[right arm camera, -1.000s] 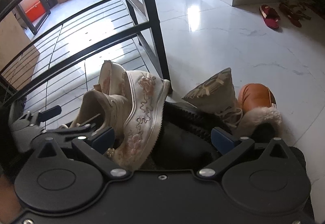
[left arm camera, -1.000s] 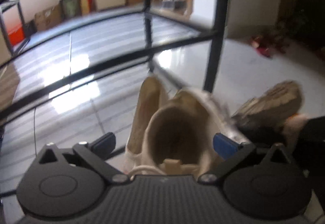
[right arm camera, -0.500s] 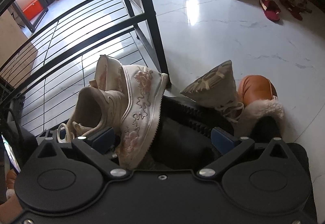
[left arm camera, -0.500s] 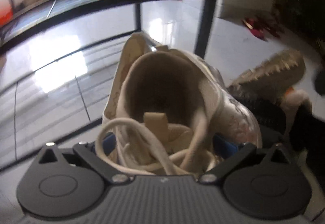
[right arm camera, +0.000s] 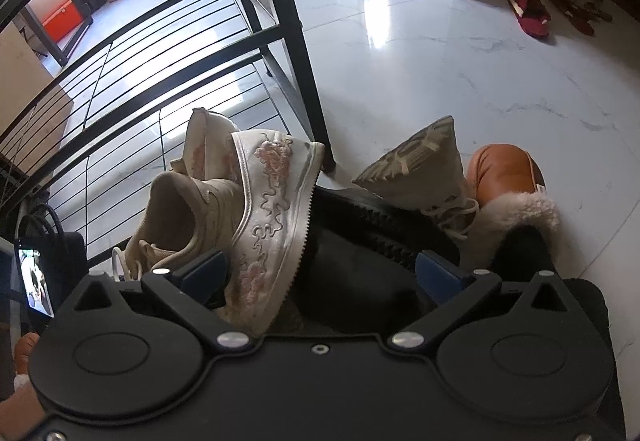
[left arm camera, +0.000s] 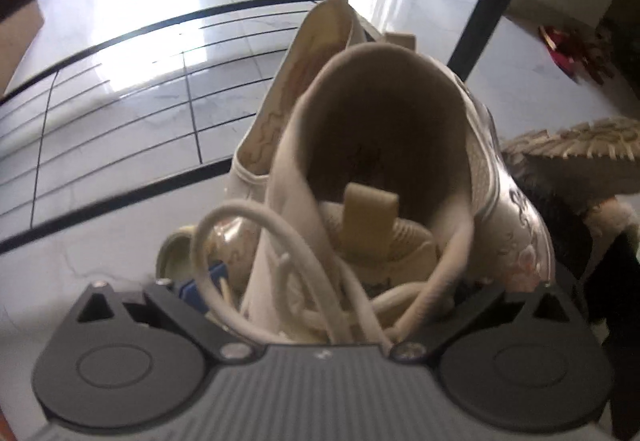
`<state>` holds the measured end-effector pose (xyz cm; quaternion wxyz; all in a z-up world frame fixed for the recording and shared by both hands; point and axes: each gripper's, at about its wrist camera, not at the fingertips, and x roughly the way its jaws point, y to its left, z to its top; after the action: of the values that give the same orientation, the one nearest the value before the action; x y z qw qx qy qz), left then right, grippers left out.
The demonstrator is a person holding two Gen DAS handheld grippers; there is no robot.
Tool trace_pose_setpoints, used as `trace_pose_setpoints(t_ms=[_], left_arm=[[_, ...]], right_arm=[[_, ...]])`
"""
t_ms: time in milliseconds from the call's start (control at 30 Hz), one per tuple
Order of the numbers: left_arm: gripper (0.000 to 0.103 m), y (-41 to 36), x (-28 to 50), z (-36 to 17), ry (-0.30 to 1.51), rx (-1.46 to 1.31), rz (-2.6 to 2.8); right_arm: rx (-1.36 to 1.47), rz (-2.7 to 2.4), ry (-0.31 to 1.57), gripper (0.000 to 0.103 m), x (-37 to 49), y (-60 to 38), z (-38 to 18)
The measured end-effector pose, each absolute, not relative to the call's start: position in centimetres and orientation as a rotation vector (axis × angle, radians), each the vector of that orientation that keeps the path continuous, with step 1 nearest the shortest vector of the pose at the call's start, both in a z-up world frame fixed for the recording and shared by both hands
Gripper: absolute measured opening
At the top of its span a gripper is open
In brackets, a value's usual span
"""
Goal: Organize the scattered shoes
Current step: 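Lift the beige sneaker off the heap with the left gripper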
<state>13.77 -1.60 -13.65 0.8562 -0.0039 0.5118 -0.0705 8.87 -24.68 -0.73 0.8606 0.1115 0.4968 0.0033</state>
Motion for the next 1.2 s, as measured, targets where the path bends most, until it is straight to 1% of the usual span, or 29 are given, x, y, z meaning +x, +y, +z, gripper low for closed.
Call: trace_pose_setpoints(t_ms=[33,67,133,233,300,367,467,700,767,1000,1200], left_arm=[[0.090,-1.8,13.4,-13.5,1.043,0.014,-0.161],[0.088,-2.1,12.9,-13.3,1.011,0.037,-0.173],[0.088,-2.6,12.1,-13.0,0.958,0.072,-0.171],[0.087,-2.1,11.3,-13.3,0.946,0.011,-0.137],[0.087,-2.2,10.3,-13.5,0.905,0.007,-0.102],[0.080,-2.7,9.6,-13.7,0.858,0.040,-0.076],[0.076,-3.6,8.9,-13.7,0.835,0.069,-0.046],[0.073,-3.2,10.1,-13.1,0.881,-0.001,-0.039],[0.071,-3.0,9.7,-12.6,0.879,0.007,-0.052],[0.070,-1.2,7.7,-12.1,0.889,-0.028,-0.129],[0.070,1.7,5.4,-10.9,0.878,-0.157,-0.183]], right_arm=[[0.237,0.004,1.043,0.103,8.9,-24.8,-0.8],[0.243,0.000,1.043,0.103,8.9,-25.0,-0.8],[0.255,-0.006,1.042,0.103,9.0,-25.2,-0.8],[0.257,-0.007,1.036,0.103,8.9,-25.3,-0.7],[0.255,-0.006,1.033,0.103,8.8,-25.4,-0.7],[0.255,-0.005,1.032,0.103,8.8,-25.4,-0.7],[0.269,-0.004,1.024,0.103,8.7,-25.5,-0.4],[0.265,-0.014,1.002,0.103,8.3,-25.9,0.0],[0.271,-0.024,1.001,0.103,8.3,-26.2,0.0],[0.280,-0.044,0.986,0.103,7.9,-26.5,0.2],[0.260,-0.025,0.987,0.103,7.9,-26.1,0.3]])
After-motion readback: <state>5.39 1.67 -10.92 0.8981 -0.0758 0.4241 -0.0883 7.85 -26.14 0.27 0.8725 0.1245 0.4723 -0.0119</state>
